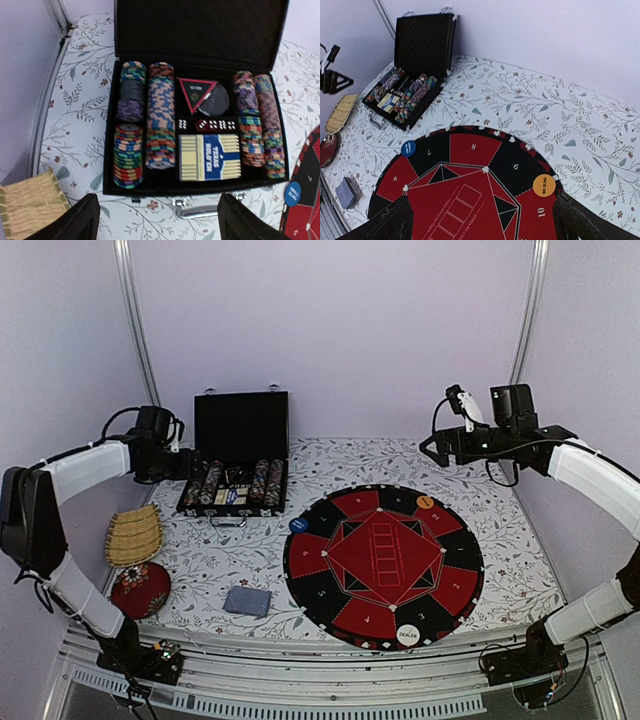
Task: Distribute texas hold em gaming equipment
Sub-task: Pick up the pile of poker chips from the chip case.
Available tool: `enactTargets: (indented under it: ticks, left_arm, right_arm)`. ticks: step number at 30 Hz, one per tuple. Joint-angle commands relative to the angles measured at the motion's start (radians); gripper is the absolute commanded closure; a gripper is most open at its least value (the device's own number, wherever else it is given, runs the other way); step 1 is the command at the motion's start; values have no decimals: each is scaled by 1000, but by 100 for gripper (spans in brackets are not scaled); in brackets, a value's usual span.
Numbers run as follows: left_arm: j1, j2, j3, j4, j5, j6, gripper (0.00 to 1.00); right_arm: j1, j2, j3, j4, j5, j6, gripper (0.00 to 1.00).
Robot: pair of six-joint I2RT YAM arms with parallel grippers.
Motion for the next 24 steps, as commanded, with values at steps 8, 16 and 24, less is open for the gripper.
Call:
enactTargets:
  ticks: [8, 16, 24]
  left_arm:
    - [75, 265, 280, -186, 37, 392, 19]
    - [91, 343, 284, -203, 283, 840, 30]
    - [209, 304, 269, -205, 473, 1142, 33]
  right_arm:
    - [0, -8, -72, 15, -169, -83, 1]
    - [0, 33, -74, 18, -213, -74, 1]
    - [1, 56, -78, 13, -227, -76, 1]
